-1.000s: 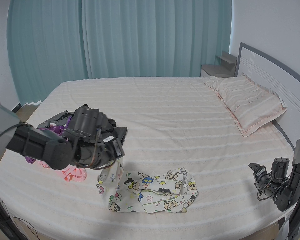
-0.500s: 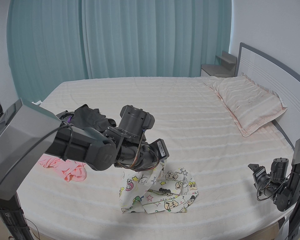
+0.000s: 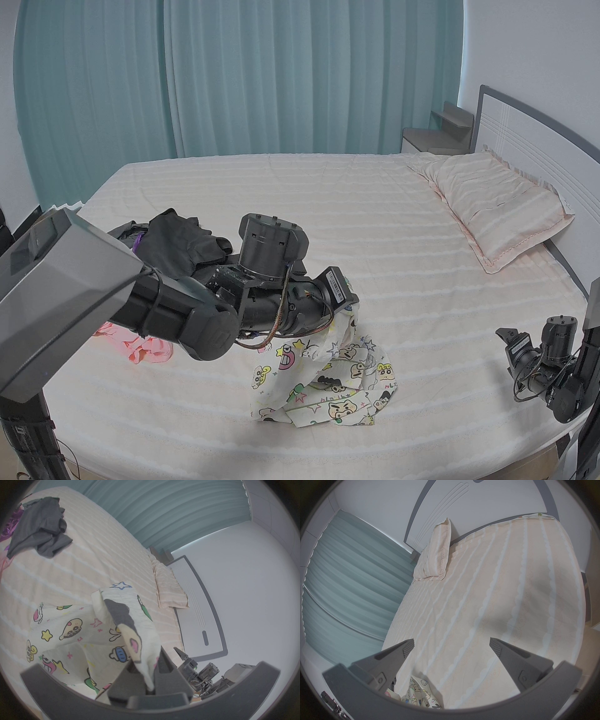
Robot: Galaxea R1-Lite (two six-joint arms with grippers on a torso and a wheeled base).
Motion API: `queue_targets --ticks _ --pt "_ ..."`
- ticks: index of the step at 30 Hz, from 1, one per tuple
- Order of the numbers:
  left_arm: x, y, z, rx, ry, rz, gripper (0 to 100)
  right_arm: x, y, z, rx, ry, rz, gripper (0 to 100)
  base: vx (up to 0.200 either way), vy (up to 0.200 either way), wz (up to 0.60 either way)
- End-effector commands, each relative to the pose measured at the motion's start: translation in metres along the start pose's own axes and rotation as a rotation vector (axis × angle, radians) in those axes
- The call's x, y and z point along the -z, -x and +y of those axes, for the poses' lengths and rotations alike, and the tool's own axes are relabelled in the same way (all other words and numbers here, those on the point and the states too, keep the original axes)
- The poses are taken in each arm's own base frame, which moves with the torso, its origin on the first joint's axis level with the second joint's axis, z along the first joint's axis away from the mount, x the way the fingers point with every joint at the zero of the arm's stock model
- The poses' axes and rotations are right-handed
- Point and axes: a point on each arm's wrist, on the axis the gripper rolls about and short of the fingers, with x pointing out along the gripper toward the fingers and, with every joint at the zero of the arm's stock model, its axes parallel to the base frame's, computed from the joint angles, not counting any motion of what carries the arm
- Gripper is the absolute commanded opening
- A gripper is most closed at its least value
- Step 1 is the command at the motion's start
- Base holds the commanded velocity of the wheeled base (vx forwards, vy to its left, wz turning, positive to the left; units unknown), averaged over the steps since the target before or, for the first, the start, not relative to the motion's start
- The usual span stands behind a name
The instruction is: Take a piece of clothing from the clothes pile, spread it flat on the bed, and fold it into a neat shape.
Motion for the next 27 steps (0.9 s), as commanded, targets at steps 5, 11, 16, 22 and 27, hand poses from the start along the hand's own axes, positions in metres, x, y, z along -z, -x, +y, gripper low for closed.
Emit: queue_targets --ticks 5,11,16,22,27 --pt "0.002 -0.001 0.003 0.001 0.004 0.01 100 0.001 0.003 -0.003 0.016 0.003 0.009 100 0.0 0.0 0.0" --pt "-0.002 -0.001 -0.004 0.017 0.058 -0.01 100 0.001 0.003 -0.003 0.016 0.003 0.011 100 0.0 0.0 0.0" --pt "0.005 0.0 -0.002 -0.001 0.077 0.01 100 0.001 0.003 -0.003 0.016 0.002 0.011 100 0.0 0.0 0.0" --pt "0.017 0.025 0.009 -0.073 0.165 0.001 100 0.002 0.003 -0.003 0.017 0.0 0.015 100 0.0 0.0 0.0" --pt "0.019 0.079 0.023 -0.11 0.257 -0.032 100 0.013 0.005 0.003 -0.013 -0.001 0.055 100 0.0 0.0 0.0"
